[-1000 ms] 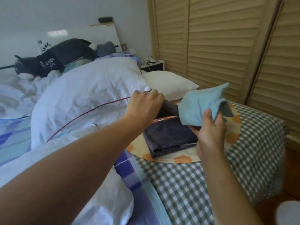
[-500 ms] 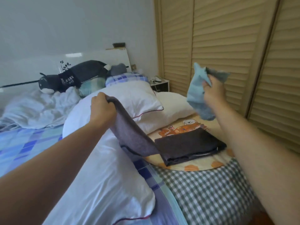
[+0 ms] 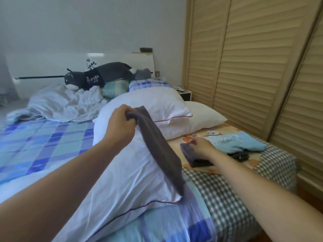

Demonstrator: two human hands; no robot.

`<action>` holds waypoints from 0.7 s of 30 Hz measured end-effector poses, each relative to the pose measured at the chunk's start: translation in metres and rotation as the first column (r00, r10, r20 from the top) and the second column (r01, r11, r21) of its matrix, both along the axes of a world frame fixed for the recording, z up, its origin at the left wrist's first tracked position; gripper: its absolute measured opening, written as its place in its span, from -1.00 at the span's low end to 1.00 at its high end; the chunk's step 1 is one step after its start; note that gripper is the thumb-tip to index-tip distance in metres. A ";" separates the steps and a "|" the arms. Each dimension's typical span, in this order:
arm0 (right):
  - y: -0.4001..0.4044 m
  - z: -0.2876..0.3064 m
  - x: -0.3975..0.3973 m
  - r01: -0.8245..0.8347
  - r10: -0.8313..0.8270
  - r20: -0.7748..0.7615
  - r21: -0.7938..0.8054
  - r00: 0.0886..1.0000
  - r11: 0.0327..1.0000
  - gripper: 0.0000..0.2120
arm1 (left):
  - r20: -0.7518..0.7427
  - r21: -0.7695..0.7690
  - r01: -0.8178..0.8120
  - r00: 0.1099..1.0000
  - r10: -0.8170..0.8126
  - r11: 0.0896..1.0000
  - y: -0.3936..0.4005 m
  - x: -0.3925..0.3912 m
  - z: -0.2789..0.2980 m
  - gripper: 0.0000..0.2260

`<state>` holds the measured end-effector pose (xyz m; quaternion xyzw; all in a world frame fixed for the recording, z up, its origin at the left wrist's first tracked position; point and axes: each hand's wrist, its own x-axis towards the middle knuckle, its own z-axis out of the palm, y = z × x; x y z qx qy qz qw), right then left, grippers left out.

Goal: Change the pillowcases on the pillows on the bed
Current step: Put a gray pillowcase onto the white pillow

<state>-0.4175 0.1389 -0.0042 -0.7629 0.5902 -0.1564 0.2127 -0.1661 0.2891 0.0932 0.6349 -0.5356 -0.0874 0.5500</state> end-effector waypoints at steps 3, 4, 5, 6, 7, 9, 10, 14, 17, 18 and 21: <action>0.056 0.023 0.068 -0.120 0.130 0.261 -0.052 0.956 0.991 -0.72 | -0.165 -0.212 0.021 0.985 -0.057 0.977 0.043 0.026 0.017 -0.77; 0.073 0.032 0.089 -0.152 0.177 0.316 -0.105 0.932 0.983 -0.73 | -0.204 -0.288 -0.002 0.977 -0.060 0.958 0.061 0.040 0.022 -0.76; 0.091 0.040 0.109 -0.182 0.231 0.357 -0.164 0.905 0.969 -0.72 | -0.206 -0.334 -0.040 0.978 -0.031 0.942 0.080 0.058 0.021 -0.73; 0.107 0.044 0.126 -0.213 0.280 0.389 -0.207 0.878 0.955 -0.72 | -0.162 -0.341 -0.100 0.986 0.047 0.935 0.101 0.080 0.016 -0.70; 0.122 0.045 0.141 -0.249 0.330 0.397 -0.241 0.857 0.938 -0.72 | -0.075 -0.311 -0.186 0.982 0.171 0.932 0.122 0.109 0.003 -0.68; 0.143 0.026 0.169 -0.359 0.432 0.235 -0.297 0.871 0.885 -0.63 | 0.205 -0.098 -0.347 0.910 0.360 0.933 0.168 0.173 -0.042 -0.62; 0.150 0.010 0.178 -0.426 0.459 0.091 -0.252 0.884 0.869 -0.59 | 0.332 0.098 -0.390 0.880 0.339 0.916 0.189 0.197 -0.068 -0.56; 0.172 -0.044 0.200 -0.528 0.485 -0.276 -0.107 0.829 0.842 -0.46 | 0.373 0.563 -0.388 0.907 0.195 0.729 0.260 0.227 -0.144 -0.34; 0.181 -0.047 0.206 -0.430 0.401 -0.158 -0.286 0.902 0.856 -0.51 | 0.257 0.438 -0.437 0.899 0.356 0.786 0.259 0.214 -0.164 -0.47; 0.183 -0.046 0.208 -0.419 0.396 -0.138 -0.330 0.908 0.846 -0.53 | 0.211 0.390 -0.450 0.893 0.398 0.803 0.254 0.210 -0.165 -0.53; 0.194 -0.041 0.211 -0.437 0.406 -0.165 -0.412 0.899 0.799 -0.61 | -0.026 0.379 -0.467 0.858 0.513 0.799 0.240 0.212 -0.165 -0.57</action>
